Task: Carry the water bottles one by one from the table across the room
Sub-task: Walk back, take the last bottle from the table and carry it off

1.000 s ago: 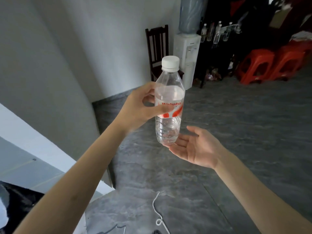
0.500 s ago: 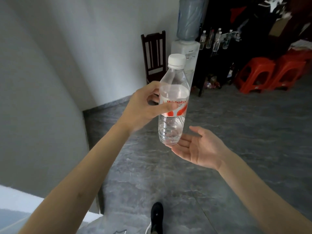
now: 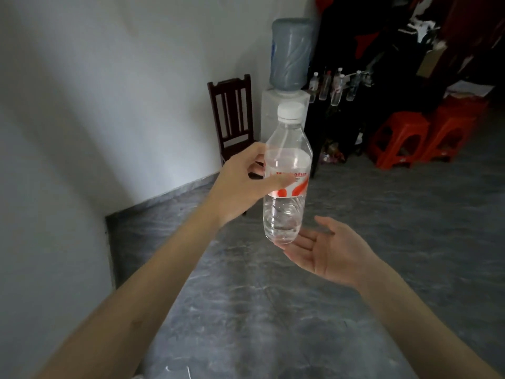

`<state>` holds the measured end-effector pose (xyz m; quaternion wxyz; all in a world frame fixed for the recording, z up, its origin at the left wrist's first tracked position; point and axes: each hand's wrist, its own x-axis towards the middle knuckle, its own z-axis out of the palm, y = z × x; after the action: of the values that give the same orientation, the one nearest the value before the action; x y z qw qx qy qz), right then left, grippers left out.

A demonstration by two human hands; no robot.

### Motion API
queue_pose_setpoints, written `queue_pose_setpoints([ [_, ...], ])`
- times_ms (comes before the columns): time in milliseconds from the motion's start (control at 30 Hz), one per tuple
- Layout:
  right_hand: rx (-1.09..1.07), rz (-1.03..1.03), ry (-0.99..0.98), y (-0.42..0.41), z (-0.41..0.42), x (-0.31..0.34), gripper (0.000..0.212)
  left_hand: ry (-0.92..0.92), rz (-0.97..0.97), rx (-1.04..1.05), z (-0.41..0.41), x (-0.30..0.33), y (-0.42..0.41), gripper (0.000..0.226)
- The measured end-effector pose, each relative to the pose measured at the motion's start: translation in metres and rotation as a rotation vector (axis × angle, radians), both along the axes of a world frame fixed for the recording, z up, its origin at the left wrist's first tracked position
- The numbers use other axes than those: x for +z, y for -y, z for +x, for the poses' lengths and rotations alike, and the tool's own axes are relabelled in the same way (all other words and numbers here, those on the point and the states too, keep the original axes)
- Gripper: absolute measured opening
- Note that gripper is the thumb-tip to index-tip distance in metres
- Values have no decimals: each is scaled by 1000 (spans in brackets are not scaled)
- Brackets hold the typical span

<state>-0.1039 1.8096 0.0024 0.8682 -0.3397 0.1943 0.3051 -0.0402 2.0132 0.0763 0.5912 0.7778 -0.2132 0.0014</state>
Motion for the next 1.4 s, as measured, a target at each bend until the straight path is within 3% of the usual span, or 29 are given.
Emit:
queue_pose_setpoints([
  [167, -48, 0, -23, 42, 61, -10, 60, 17, 15, -34, 69, -9, 44, 60],
  [333, -88, -16, -29, 98, 126, -19, 59, 37, 80, -111, 144, -15, 104, 52],
  [700, -50, -93, 10, 248, 305, 3, 58, 77, 13, -80, 308, 0, 242, 58],
  [1033, 8, -115, -17, 308, 431, -14, 57, 25, 70, -47, 436, -15, 304, 42],
  [1400, 37, -218, -7, 360, 636, -16, 58, 31, 24, -53, 629, -20, 358, 64],
])
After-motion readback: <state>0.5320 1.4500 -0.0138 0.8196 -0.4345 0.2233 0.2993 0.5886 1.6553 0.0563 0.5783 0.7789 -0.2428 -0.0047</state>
